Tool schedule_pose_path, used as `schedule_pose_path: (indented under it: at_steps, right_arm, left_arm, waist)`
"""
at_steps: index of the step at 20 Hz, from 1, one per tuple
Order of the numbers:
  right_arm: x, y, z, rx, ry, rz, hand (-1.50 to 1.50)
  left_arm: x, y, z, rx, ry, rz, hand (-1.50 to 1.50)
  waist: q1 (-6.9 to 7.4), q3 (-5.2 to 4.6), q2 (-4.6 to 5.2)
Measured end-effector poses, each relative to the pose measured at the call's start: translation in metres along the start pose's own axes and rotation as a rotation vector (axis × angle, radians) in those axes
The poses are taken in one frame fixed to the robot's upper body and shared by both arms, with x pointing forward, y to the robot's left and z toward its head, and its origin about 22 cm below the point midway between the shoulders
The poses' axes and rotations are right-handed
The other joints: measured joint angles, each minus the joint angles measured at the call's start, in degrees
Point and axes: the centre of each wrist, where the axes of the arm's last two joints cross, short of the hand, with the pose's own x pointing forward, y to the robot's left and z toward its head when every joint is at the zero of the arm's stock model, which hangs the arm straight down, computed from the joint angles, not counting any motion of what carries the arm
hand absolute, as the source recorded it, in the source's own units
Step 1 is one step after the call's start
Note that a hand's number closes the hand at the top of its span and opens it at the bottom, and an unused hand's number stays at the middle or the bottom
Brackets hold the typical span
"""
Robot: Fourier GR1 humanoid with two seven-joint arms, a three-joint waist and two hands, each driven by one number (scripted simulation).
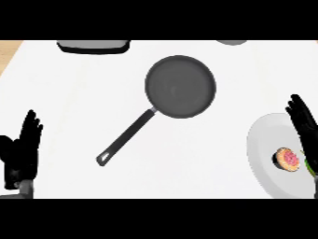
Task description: Pick the cupcake from the plate and place it in the pan
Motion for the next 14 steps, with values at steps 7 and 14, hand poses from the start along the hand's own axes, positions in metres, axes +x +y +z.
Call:
schedule_pose_path:
  at_steps: [7,14]
  right_arm:
    - [0.065,0.016,-0.043,0.511,-0.289,-0.155,1.50]
    - [0.093,-0.093,-0.049,0.631,-0.480,0.016,-1.50]
  left_arm:
    - [0.043,-0.028,-0.008,-0.173,-0.134,0.062,0.00]
    - [0.075,-0.038,-0.009,-0.290,-0.172,0.124,0.00]
  waist:
    - [0.43,-0.17,-0.45]
    - [-1.15,-0.04,-0.15]
